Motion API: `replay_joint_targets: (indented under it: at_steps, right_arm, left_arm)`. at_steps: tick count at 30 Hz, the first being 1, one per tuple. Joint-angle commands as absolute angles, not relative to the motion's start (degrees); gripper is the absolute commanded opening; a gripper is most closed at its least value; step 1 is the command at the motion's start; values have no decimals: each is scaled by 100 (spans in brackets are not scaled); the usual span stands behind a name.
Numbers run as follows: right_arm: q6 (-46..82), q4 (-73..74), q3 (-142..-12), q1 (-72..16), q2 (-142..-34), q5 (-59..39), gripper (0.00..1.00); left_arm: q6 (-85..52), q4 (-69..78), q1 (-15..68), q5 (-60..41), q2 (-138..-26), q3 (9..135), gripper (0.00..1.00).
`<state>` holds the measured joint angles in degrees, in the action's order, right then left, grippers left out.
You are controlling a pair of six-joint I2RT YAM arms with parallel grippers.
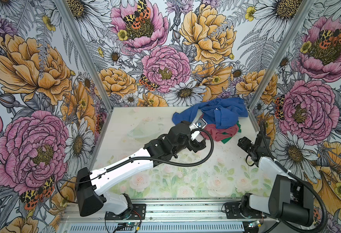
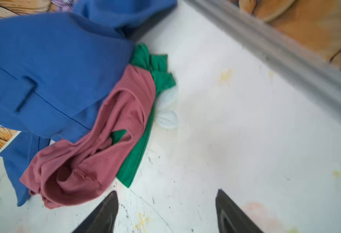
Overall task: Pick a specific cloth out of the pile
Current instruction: 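Reach the right gripper to the green shirt while the left arm extends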
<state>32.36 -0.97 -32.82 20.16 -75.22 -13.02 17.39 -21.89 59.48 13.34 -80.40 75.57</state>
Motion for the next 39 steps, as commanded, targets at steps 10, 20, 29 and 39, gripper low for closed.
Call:
replay_joint_targets:
  at_steps: [10,20,29,39]
  right_arm:
    - [4688,731,-5016,2926,-9857,-2743,62]
    - [5058,471,-6367,2759,-11400,-3004,60]
    - [5302,323,-7083,2411,-12188,-2844,59]
    - [5484,249,-7513,2176,-12536,-2769,48]
  left_arm:
    - [3002,-882,6210,961,-7494,5934,99]
    - [2770,-584,6228,1155,-7295,5816,99]
    - [2712,-577,6225,1153,-7238,5827,99]
    - [2716,-586,6223,1156,-7165,5827,99]
